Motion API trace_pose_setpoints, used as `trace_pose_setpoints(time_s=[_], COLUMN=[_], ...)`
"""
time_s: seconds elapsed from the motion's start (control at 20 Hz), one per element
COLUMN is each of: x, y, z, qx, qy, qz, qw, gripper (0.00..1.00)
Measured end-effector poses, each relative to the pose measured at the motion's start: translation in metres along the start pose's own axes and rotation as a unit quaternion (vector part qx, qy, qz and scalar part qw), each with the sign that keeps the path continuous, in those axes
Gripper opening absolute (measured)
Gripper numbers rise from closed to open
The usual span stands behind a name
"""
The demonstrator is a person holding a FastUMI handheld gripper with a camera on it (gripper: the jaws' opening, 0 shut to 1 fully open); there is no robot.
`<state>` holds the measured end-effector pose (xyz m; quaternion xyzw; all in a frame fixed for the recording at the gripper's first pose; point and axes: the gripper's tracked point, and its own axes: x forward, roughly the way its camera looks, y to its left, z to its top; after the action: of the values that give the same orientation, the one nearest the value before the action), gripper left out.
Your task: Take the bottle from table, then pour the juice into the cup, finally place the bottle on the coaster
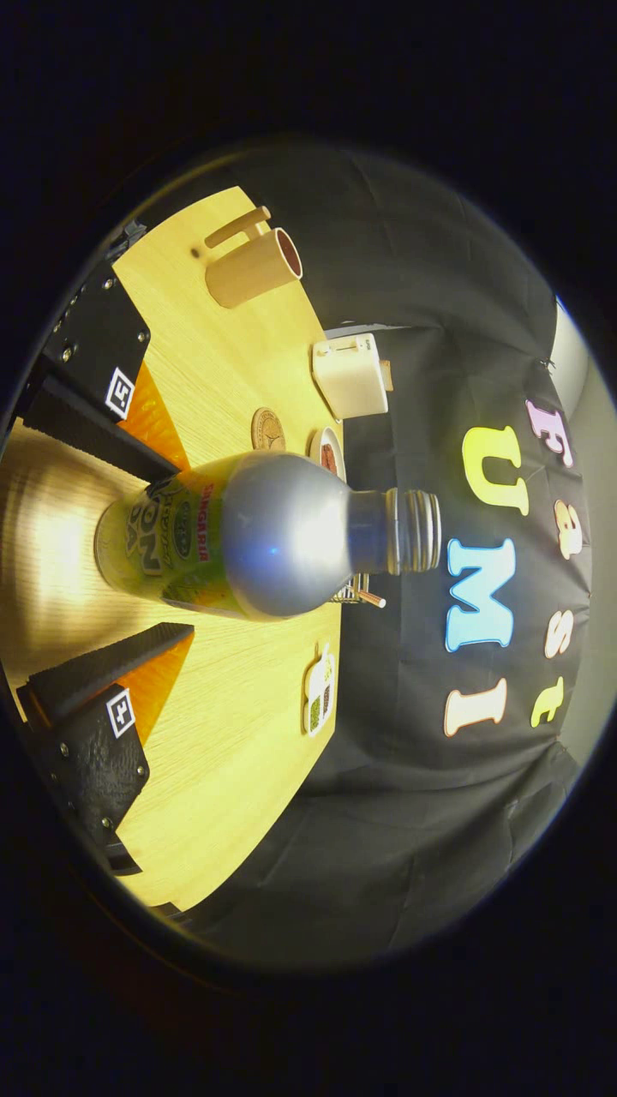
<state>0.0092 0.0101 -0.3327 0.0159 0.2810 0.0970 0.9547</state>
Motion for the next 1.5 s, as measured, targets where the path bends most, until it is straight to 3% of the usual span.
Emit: trace_pose_setpoints(time_s=[0.15, 0.3, 0.5, 1.1, 1.5], x=[0.001, 0.002, 0.005, -0.004, 0.0], y=[0.005, 0.004, 0.007, 0.035, 0.071], z=[0.001, 0.004, 0.006, 0.051, 0.078], qx=[-0.003, -0.006, -0.009, -0.109, -0.189], qy=[-0.002, 0.007, 0.025, 0.019, 0.014], qz=[0.005, -0.002, 0.0, 0.014, 0.031], qw=[1.0, 1.0, 1.0, 0.994, 0.981], gripper=[0.93, 0.8, 0.73, 0.73, 0.73])
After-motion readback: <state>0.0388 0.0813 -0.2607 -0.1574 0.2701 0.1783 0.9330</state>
